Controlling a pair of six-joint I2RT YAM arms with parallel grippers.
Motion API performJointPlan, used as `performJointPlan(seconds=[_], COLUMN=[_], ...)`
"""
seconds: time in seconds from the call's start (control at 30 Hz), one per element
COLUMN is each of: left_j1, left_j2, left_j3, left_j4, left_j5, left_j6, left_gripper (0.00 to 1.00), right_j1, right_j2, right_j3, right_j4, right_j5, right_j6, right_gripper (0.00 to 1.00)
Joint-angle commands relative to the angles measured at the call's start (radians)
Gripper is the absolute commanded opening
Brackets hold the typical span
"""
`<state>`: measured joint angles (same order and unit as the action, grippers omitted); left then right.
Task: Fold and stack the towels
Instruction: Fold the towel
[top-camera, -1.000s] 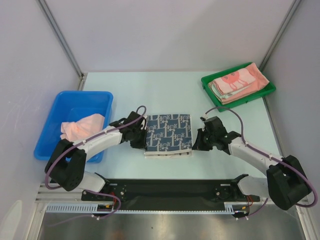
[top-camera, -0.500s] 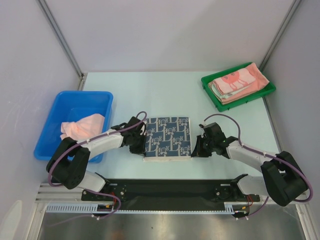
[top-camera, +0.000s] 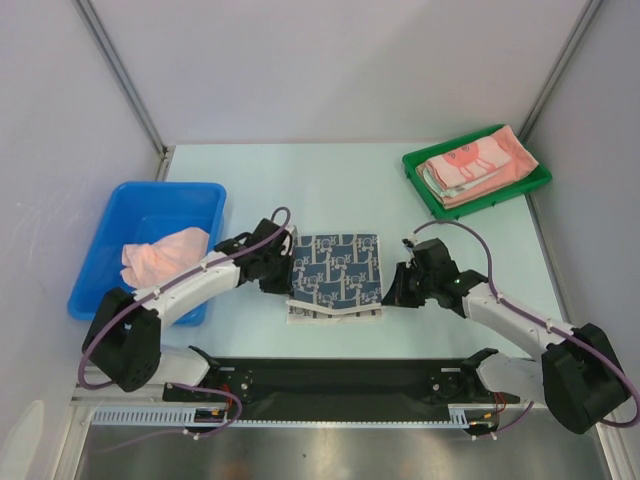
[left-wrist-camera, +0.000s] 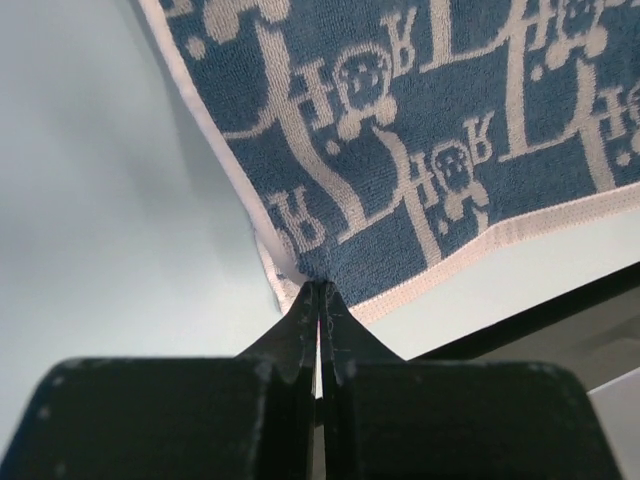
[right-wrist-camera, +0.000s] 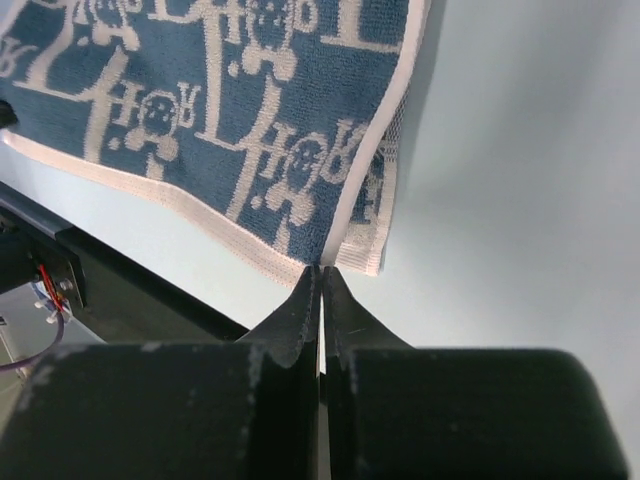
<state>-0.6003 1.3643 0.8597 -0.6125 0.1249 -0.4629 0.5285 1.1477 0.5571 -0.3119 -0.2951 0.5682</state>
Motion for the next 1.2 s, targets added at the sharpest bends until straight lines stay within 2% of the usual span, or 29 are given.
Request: performJointPlan(seconds=[0.0, 0.13, 0.33, 0.43, 0.5, 0.53, 0.57, 0.6, 0.77, 0.83, 0.9, 0.97, 1.0, 1.1, 1.17], left_j1=[-0.01, -0.013, -0.038, -0.038, -0.038, -0.038, -0.038, -0.038, -0.029, 0.003, 0.057, 0.098, 0.129, 0.172, 0.174], left_j2=[-0.048, -0.018, 0.027, 0.039, 0.047, 0.051, 0.052, 0.052, 0.065, 0.087, 0.142, 0.192, 0.241, 0.32, 0.398], left_j3=[-0.063, -0.201, -0.189, -0.182, -0.166, -0.16, -0.15, -0.119, 0.048, 0.146, 0.243, 0.306, 0.358, 0.45, 0.495], left_j4=[0.012, 0.104, 0.092, 0.083, 0.068, 0.06, 0.05, 0.019, -0.105, -0.119, -0.11, -0.104, -0.096, -0.121, -0.147], left_j5=[0.045, 0.033, -0.031, -0.047, -0.053, -0.059, -0.068, -0.076, -0.122, -0.12, -0.096, 0.015, 0.045, 0.091, 0.058], left_j6=[-0.02, -0.039, -0.049, -0.054, -0.054, -0.051, -0.049, -0.046, 0.033, 0.094, 0.162, 0.297, 0.343, 0.484, 0.555], left_gripper=[0.0, 0.0, 0.0, 0.0, 0.08, 0.13, 0.26, 0.3, 0.4, 0.41, 0.43, 0.43, 0.45, 0.48, 0.48], right_j1=[0.013, 0.019, 0.022, 0.024, 0.024, 0.025, 0.025, 0.022, 0.021, 0.004, -0.05, -0.114, -0.136, -0.176, -0.183], right_j2=[-0.045, -0.026, 0.006, 0.003, 0.0, -0.005, -0.011, -0.017, -0.025, 0.006, 0.091, 0.164, 0.26, 0.447, 0.527], right_j3=[-0.011, -0.115, -0.148, -0.154, -0.152, -0.143, -0.135, -0.125, 0.004, 0.055, 0.145, 0.264, 0.311, 0.514, 0.599], right_j4=[-0.027, 0.086, 0.145, 0.142, 0.132, 0.12, 0.108, 0.081, -0.001, 0.031, 0.08, 0.088, 0.056, -0.082, -0.128], right_j5=[0.011, -0.01, -0.027, -0.013, 0.008, 0.016, 0.025, 0.049, 0.126, 0.09, -0.014, -0.105, -0.19, -0.251, -0.248], right_j6=[0.016, 0.044, 0.067, 0.074, 0.071, 0.068, 0.061, 0.058, 0.003, -0.048, -0.179, -0.287, -0.382, -0.513, -0.608], right_gripper=[0.0, 0.0, 0.0, 0.14, 0.27, 0.29, 0.29, 0.29, 0.31, 0.37, 0.43, 0.45, 0.48, 0.5, 0.52])
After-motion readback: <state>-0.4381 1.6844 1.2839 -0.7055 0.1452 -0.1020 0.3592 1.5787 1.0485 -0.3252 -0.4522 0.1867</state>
